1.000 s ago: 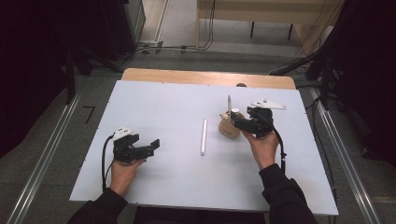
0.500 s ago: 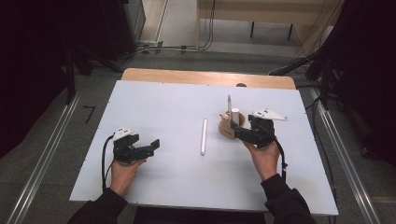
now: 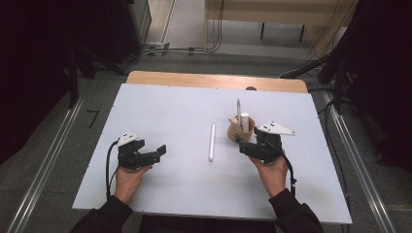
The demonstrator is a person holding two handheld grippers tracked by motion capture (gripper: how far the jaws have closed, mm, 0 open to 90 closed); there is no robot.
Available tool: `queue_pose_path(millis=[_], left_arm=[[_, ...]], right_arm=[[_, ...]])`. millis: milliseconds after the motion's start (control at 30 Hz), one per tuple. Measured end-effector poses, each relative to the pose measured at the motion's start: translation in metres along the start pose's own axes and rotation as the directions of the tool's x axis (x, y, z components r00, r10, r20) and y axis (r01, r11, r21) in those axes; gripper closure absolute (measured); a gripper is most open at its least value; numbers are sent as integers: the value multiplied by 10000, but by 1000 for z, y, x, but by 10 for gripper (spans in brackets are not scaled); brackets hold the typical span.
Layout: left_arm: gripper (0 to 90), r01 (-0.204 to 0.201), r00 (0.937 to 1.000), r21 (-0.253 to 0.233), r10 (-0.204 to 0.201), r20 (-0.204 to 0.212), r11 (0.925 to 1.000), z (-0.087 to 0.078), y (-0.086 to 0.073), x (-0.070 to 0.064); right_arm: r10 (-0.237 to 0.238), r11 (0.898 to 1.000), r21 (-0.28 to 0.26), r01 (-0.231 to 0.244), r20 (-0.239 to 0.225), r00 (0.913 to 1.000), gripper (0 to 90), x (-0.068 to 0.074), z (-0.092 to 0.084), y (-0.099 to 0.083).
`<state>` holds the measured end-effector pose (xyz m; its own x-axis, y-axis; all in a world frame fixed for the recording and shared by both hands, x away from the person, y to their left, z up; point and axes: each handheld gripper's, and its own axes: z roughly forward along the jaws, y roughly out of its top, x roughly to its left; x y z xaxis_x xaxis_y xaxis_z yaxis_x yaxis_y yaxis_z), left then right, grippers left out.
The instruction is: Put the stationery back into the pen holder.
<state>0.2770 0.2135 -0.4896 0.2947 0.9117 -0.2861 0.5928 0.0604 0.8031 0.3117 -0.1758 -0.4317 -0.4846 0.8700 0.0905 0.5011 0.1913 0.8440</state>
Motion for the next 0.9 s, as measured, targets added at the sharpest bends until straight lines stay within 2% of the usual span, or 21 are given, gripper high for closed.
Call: queue_pose_path(millis=[333, 667, 900], left_arm=[[66, 3, 10000, -1, -3, -12, 10000, 0, 0, -1], [66, 0, 10000, 4, 0, -13, 10000, 0, 0, 0], [66, 6, 10000, -16, -6, -17, 10000, 0, 0, -1]], right_arm=[[-407, 9989, 202, 417, -503, 9979, 237, 23, 2, -6], [-709, 9963, 439, 737, -635, 9955, 239, 35, 13, -11], [-931, 9931, 647, 978, -732, 9930, 240, 46, 26, -13]])
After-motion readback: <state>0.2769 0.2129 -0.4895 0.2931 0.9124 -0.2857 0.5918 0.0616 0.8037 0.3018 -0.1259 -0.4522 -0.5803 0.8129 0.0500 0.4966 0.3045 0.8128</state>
